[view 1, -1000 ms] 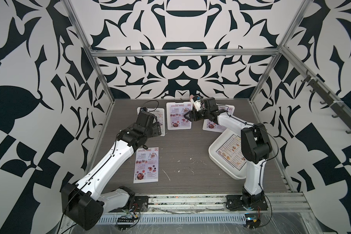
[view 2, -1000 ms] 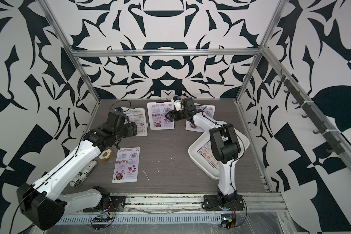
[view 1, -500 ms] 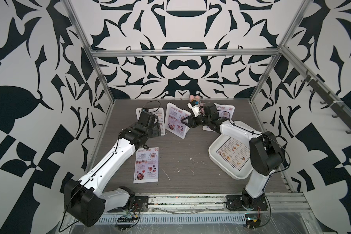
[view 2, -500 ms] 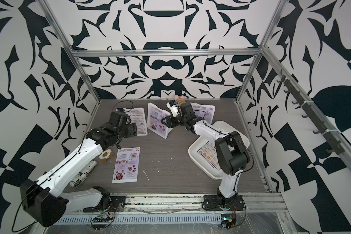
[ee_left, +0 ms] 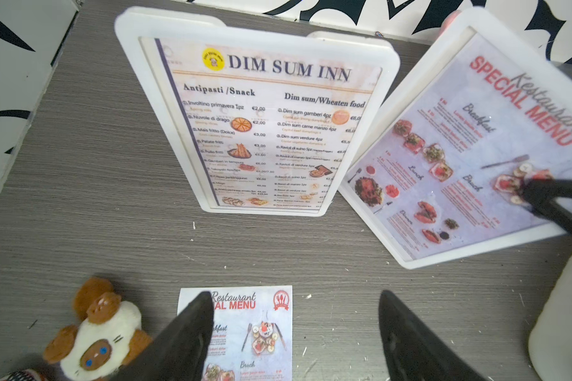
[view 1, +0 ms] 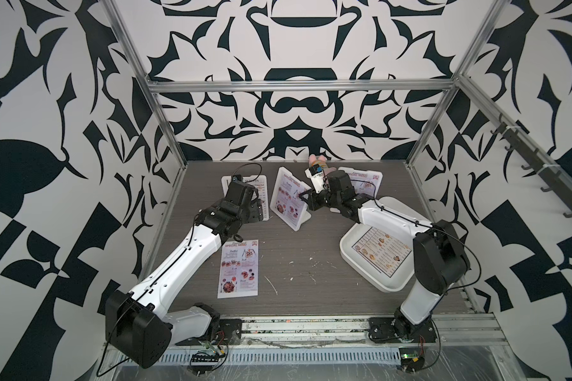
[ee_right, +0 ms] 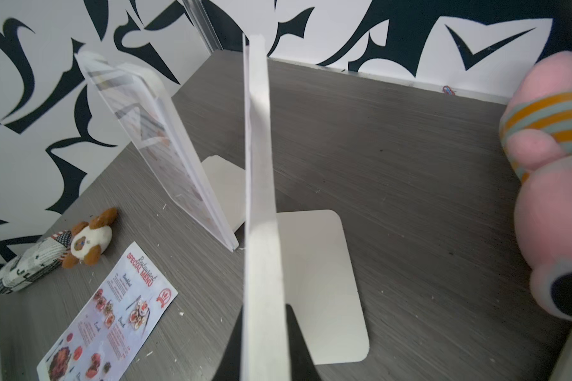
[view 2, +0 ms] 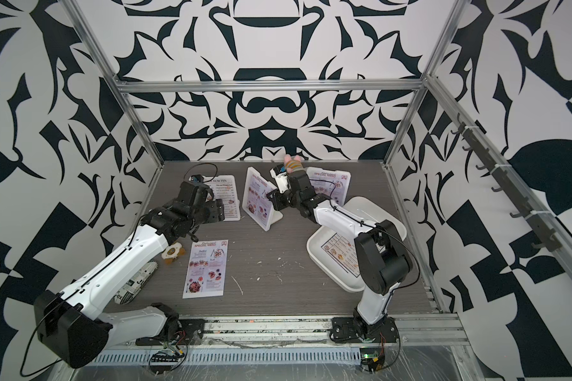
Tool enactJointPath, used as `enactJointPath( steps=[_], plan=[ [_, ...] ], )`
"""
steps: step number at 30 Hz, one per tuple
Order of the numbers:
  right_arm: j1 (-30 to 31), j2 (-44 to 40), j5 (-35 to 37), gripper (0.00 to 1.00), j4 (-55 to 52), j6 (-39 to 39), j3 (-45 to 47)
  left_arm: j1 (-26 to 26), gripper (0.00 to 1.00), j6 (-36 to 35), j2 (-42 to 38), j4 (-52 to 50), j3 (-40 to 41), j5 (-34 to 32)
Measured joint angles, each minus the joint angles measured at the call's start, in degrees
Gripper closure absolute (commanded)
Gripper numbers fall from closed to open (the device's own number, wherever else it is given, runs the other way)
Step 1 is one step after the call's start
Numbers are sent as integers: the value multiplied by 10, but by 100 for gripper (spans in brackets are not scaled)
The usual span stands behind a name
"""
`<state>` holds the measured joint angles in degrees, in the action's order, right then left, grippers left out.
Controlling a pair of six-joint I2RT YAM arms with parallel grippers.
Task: Replace the menus in the menu holders
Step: Move the menu holder to the center of the board.
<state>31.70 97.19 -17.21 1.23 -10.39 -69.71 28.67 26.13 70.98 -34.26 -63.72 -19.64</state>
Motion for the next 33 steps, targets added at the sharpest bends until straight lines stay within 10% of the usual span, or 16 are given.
enactJointPath(
  steps=[7,20,33],
  plan=[
    [47,-92,56,87,-47,-5,68,6,21,11,27,12,-7,23],
    [89,-184,90,53,-170,-34,91,44,25,21,90,32,-35,69],
    [87,-77,96,70,-360,0,-201,49,25,45,120,36,-34,72]
  ],
)
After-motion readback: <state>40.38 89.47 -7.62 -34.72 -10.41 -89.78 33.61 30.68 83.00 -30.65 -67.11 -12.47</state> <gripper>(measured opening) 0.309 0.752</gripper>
